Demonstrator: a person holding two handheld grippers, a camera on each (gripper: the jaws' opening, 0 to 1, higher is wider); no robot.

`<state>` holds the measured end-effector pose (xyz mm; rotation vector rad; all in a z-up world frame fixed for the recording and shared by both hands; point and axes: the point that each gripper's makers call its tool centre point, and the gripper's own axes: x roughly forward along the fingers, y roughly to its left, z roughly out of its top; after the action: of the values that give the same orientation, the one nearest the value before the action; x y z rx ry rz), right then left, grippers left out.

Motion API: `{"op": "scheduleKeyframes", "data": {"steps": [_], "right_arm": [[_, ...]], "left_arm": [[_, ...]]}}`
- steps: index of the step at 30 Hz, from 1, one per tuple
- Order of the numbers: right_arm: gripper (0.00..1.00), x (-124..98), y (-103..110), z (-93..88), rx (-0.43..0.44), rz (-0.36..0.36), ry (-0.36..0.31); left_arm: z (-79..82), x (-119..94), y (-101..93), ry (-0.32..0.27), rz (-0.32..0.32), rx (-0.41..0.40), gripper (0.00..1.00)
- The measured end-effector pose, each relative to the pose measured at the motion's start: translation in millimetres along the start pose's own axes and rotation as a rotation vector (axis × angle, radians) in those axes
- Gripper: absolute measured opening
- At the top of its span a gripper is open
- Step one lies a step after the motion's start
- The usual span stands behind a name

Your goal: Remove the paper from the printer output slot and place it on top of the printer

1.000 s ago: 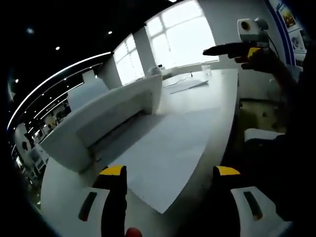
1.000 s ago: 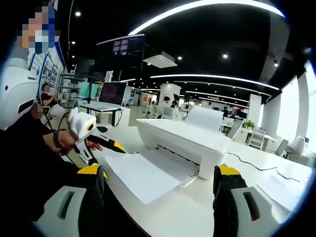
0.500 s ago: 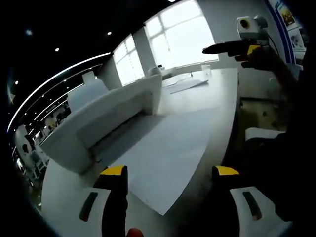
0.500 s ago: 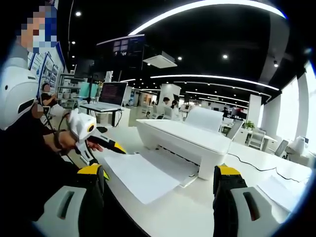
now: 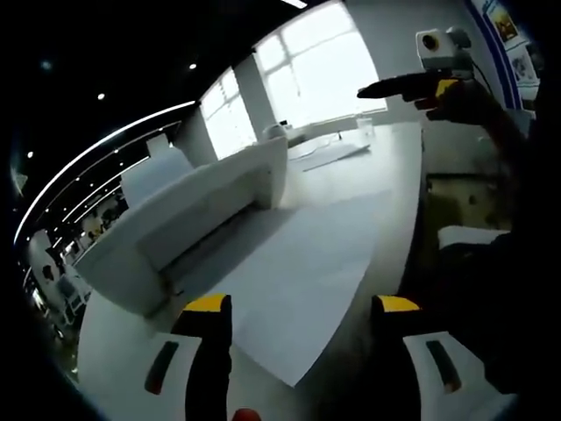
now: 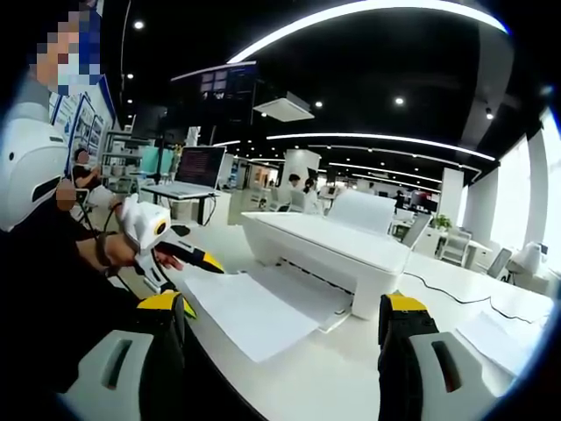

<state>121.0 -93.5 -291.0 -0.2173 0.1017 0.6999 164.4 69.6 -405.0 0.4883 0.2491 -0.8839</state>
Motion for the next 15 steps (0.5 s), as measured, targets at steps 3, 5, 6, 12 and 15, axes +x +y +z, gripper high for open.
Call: {"op": "scheduleKeyframes", "data": {"steps": [3, 5, 6, 12, 15], "right_arm": [[0.87, -0.1, 0.1, 0.4, 0.002, 0.001, -0.002], [0.87, -0.2, 0.3, 0.3, 0.0, 0.001, 0.0], [0.87, -0.2, 0.3, 0.2, -0.001, 0.001, 0.0], [0.87, -0.4, 1.6, 0.7, 0.002, 0.006, -0.003], [0.87, -0.3, 2.4, 1.2, 0.004, 0.009, -0.004]], "left_arm": [[-1.1, 0.5, 0.7, 0.003, 0.003, 0.008, 0.64], [0.1, 0.4, 0.5, -0.005, 0.001, 0.008, 0.63], [1.3, 0.1, 0.6, -0.011, 0.002, 0.01, 0.62], [-0.3, 0.5, 3.8, -0.008, 0.017, 0.032, 0.57], [-4.3, 1.1, 7.7, 0.006, 0.032, 0.042, 0.53]]}}
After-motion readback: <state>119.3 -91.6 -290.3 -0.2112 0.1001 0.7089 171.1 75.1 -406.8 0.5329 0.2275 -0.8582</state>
